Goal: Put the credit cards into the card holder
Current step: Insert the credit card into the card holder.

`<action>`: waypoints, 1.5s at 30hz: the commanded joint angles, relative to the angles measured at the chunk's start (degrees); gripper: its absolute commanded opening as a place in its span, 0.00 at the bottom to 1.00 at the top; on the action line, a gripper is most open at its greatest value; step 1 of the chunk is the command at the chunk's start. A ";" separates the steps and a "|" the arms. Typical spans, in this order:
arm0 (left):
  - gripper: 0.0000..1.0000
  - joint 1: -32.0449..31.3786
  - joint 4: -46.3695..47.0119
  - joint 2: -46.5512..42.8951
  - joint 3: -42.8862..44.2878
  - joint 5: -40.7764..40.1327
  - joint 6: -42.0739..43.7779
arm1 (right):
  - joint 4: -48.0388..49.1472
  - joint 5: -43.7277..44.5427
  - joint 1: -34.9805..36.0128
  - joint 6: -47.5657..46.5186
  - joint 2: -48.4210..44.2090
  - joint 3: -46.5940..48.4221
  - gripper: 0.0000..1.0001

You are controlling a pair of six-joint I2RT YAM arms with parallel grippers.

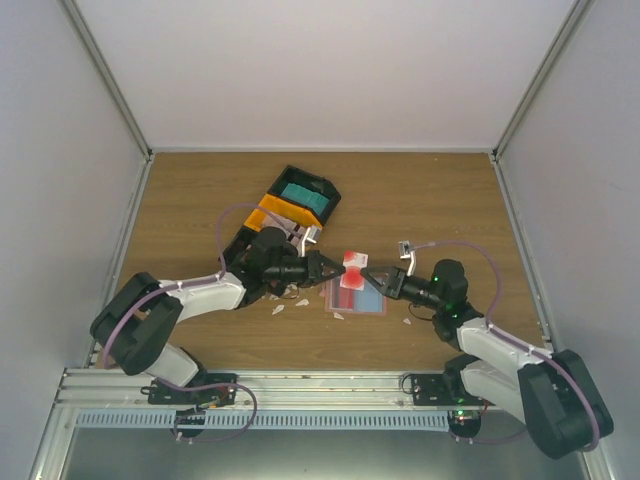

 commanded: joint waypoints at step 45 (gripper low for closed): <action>0.29 -2.83 -29.94 8.29 8.84 -13.56 17.02 | -26.50 -1.62 -8.11 -18.20 20.65 9.56 0.01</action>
